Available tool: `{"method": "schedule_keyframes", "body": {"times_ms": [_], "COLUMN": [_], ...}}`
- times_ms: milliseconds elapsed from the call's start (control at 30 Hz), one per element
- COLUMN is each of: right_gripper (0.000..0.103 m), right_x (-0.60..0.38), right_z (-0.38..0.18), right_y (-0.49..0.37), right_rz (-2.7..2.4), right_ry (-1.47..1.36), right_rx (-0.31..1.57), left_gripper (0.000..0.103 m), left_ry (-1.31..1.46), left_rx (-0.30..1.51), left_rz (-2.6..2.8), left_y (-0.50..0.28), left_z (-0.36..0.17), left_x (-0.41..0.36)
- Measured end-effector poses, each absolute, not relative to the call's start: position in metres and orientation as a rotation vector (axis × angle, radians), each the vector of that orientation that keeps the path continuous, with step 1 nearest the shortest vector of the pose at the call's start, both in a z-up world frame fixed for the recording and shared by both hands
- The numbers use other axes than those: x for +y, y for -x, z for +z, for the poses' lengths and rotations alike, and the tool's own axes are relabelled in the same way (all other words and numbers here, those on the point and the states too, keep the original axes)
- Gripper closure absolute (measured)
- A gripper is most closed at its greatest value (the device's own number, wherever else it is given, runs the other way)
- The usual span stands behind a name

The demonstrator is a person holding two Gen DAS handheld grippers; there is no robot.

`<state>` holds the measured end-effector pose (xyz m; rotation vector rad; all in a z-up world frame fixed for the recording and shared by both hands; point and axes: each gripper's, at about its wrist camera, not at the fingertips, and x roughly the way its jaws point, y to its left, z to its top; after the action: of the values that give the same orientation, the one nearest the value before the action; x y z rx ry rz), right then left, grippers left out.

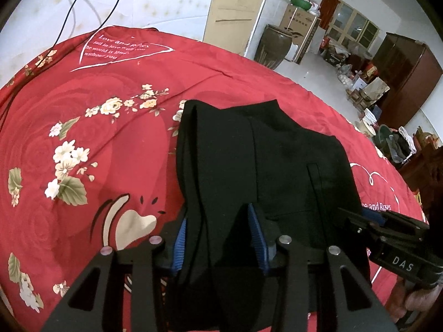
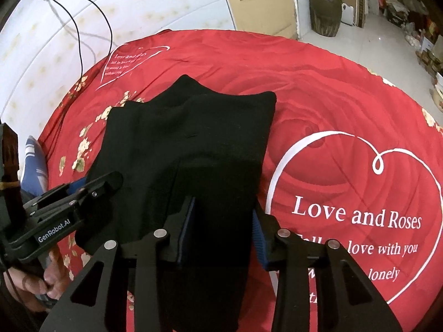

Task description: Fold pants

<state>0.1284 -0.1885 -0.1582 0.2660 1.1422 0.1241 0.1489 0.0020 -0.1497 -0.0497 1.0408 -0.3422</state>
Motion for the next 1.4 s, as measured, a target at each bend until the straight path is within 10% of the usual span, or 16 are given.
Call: {"method": "schedule_keyframes", "body": {"times_ms": [500,1400], "right_gripper": [0.086,0.083], "right_x": [-0.188,-0.165], "right_z": [-0.147,-0.152], "right_y": [-0.126,-0.191], "right_rz": [0.151,0.306], "right_ry": [-0.280,-0.504], "right_rx": [1.101,1.119], "left_gripper": [0.081,0.071], "left_ry": [0.034,0.044], "left_rx": [1.005,1.107], "left_rz": [-0.381,-0.322], "left_y": [-0.141,-0.213], "left_z": [-0.123,-0.135], "left_x": [-0.004,0.057]}}
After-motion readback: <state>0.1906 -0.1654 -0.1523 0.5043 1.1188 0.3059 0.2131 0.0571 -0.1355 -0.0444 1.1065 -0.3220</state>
